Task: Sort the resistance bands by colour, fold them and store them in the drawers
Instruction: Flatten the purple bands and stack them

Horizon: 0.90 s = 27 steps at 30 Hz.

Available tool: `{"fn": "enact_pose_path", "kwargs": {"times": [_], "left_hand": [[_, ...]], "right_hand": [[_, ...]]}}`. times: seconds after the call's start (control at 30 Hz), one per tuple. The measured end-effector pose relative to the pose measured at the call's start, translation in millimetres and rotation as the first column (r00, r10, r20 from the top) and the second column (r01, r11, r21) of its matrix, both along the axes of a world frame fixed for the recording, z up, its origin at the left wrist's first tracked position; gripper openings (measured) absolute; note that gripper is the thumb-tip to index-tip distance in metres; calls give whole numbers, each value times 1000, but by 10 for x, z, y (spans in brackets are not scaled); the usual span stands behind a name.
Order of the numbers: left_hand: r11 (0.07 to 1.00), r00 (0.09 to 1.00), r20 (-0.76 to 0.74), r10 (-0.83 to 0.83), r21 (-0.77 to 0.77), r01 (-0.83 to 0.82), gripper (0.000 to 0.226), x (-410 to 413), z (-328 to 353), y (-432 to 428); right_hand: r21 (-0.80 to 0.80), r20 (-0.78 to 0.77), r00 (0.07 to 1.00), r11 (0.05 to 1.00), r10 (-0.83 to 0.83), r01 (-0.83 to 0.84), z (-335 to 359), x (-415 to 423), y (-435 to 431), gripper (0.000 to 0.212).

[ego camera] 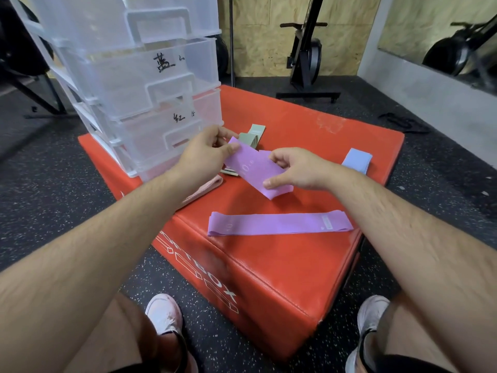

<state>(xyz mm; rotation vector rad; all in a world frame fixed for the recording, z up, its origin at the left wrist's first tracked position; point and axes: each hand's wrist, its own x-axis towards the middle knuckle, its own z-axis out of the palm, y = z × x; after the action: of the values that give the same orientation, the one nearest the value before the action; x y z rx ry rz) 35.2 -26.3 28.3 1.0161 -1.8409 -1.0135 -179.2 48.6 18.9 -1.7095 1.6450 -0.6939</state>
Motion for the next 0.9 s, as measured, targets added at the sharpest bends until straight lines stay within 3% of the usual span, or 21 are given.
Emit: {"fn": "enact_pose_path", "kwargs": {"times": [0.17, 0.47, 0.6, 0.8, 0.9], "left_hand": [[996, 996, -52, 68, 66, -64, 5, 171, -7, -107], [988, 991, -47, 123, 101, -118, 11, 343, -74, -245], [990, 994, -25, 102, 103, -99, 8, 310, -117, -225], [987, 994, 43, 101, 123, -105, 21, 329, -269, -171], [986, 993, 75, 90, 137, -100, 15, 341, -343, -99]], "right_hand": [[92, -234, 972, 996, 7, 15, -95, -209, 86, 29], [198, -322, 946, 976, -27, 95, -83, -634, 396, 31], [173, -241, 965, 975, -98, 142, -82, -816, 534, 28], [194, 45, 975, 959, -218, 206, -76, -987, 788, 26], [189, 72, 969, 957, -236, 219, -115, -1008, 882, 24]]}}
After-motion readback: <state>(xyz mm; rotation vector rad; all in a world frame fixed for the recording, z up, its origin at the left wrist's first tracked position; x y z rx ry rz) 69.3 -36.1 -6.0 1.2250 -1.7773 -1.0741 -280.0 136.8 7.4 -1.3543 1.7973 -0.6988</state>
